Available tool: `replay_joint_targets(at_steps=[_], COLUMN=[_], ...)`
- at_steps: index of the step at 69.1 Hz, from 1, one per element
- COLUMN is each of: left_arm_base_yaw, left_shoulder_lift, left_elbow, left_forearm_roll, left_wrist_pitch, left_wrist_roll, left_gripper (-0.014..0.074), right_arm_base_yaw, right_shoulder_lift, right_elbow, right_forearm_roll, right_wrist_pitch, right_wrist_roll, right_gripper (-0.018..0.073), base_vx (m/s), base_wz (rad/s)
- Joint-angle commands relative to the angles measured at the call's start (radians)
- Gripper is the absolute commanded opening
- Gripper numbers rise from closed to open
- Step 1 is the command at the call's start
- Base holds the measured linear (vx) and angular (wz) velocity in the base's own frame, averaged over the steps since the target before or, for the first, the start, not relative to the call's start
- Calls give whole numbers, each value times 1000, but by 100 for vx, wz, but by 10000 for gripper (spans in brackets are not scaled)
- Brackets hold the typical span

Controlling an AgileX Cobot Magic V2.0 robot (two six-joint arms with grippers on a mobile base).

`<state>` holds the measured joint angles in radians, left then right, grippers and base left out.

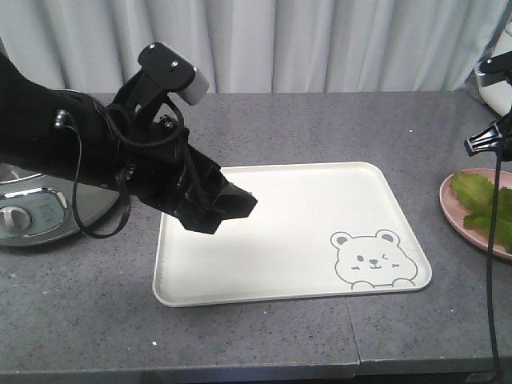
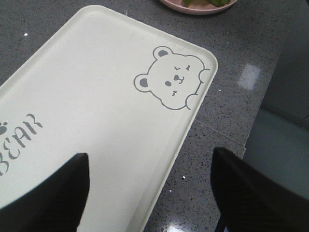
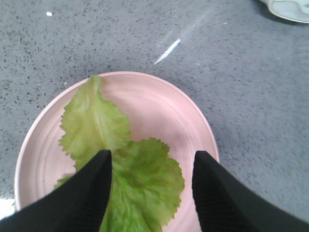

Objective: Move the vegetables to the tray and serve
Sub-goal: 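Lower the leaf onto the pink plate and open the right gripper, then position the right gripper at the rim of the pink plate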

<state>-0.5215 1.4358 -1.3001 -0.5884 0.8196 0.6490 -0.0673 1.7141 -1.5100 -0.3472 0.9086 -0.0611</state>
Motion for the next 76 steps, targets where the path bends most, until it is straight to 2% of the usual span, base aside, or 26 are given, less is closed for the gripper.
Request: replay_joint_targets(at_steps=[1, 15, 23, 28, 35, 42, 48, 57, 76], left_arm_base_yaw=[-4, -4, -4, -4, -4, -4, -4, -4, -4], left_shoulder_lift=[-36, -36, -36, -36, -36, -36, -36, -36, -36], left_elbow=[-30, -30, -30, -30, -30, -30, -30, -30, -30], left_forearm_roll=[-37, -37, -37, -37, -37, -37, -37, -37, -37], left_wrist_pitch=[-46, -45, -44, -44, -43, -43, -42, -42, -42], left_wrist_roll=[-9, -9, -9, -9, -9, -9, -9, -9, -9], left_gripper=[499, 499, 499, 499, 499, 499, 499, 499, 499], right_arm_base_yaw=[-5, -13, -103, -205, -340, -452, -525, -577, -583], right_shoulder_lift=[-100, -244, -332, -357, -337, -288, -232, -137, 76], right_elbow=[-31, 4, 98, 142, 148, 148, 148, 123, -32], right_forearm_roll=[-25, -16, 57, 148, 324, 518, 615, 617, 638], right_wrist_pitch=[13, 64, -12, -48, -43, -34, -25, 4, 161], right_wrist_roll=[35, 104, 104, 68, -63, -195, -276, -303, -349], right_gripper=[381, 381, 381, 381, 381, 381, 381, 381, 381], base_vx=[0, 0, 0, 0, 0, 0, 0, 0, 0], base_wz=[0, 0, 0, 0, 0, 0, 0, 0, 0])
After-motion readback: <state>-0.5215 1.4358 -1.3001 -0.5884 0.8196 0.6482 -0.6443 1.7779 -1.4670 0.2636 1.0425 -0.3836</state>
